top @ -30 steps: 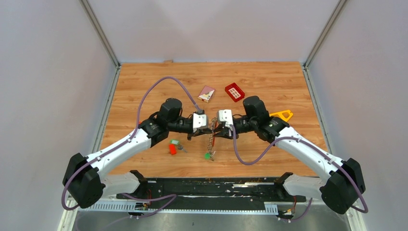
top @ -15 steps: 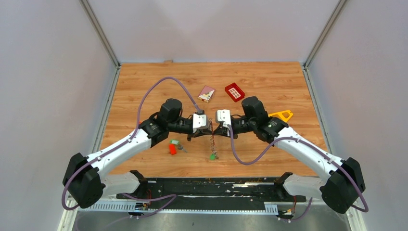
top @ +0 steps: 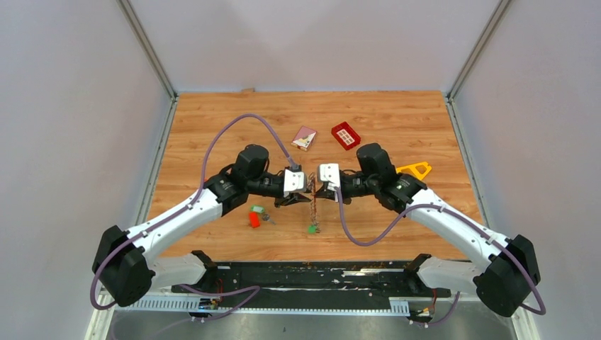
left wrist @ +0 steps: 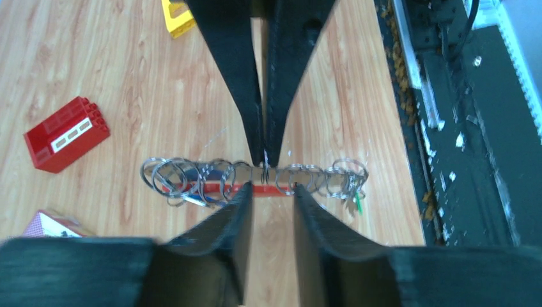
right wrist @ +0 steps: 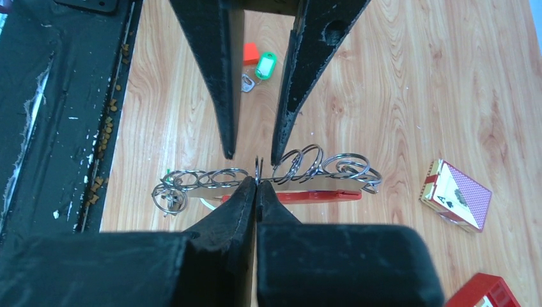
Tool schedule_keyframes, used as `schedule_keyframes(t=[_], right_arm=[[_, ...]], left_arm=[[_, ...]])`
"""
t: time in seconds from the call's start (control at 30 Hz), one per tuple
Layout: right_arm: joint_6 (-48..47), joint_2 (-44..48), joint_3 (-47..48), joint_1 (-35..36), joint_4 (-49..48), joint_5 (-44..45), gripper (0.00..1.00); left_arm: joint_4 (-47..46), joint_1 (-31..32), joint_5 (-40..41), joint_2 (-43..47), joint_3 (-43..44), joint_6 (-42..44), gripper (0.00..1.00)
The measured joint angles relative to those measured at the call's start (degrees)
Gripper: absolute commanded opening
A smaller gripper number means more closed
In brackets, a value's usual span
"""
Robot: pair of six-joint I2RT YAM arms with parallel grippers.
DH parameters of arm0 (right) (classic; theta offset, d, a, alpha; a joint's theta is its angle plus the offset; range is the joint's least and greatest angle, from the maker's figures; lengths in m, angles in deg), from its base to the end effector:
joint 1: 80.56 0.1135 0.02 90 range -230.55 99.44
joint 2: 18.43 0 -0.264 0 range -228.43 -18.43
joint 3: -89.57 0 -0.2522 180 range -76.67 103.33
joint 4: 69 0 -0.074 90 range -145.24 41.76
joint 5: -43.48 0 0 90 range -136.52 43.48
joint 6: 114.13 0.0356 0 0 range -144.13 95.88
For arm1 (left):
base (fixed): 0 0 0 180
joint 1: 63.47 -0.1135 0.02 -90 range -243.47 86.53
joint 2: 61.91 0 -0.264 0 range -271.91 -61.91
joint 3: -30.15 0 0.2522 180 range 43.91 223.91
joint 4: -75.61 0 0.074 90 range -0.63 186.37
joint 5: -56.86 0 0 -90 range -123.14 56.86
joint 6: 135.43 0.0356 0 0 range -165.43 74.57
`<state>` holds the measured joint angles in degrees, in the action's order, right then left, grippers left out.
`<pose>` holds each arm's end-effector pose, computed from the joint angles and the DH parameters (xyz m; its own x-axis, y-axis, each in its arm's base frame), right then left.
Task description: Put the keys on the keyring
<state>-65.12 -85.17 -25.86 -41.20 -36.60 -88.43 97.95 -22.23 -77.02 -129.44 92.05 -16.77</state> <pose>0.1786 0.1773 0.2895 0.2574 -0.4202 -0.8702 -0.9650 -0.0650 -0.2540 0.1778 -0.1887 0.2860 0.1392 0.3377 -0.9309 0.9900 -0.0268 0.1383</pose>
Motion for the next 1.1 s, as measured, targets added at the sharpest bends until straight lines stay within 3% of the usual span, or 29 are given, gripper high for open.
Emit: schedule_keyframes(t=[0.13, 0.27, 0.63, 0.83, 1.1], right_arm=[[-1.25, 0.87, 0.00, -0.04, 1.14, 1.18, 0.00], [-1.99, 2.12, 0.00, -0.17, 2.36, 1.99, 0.00], [-0.42, 9.92, -0.35, -5.68, 5.20, 1.22, 0.00], [0.85, 12.00, -0.90, -8.57, 5.25, 0.48, 0.00], [1.60, 12.09, -1.31, -9.81, 5.53, -0.20, 0.00]], left_arm=[[6.56, 0.00, 1.25, 0.07, 2.23, 5.01, 0.62], [14.25, -0.13, 4.72, 1.07, 4.68, 10.64, 0.69], [33.22, -1.33, 24.11, 2.03, 4.63, 19.85, 0.67], [34.88, -1.79, 31.36, -0.79, -0.42, 24.24, 0.64], [33.86, -1.84, 32.57, -9.20, -0.61, 32.65, 0.61]])
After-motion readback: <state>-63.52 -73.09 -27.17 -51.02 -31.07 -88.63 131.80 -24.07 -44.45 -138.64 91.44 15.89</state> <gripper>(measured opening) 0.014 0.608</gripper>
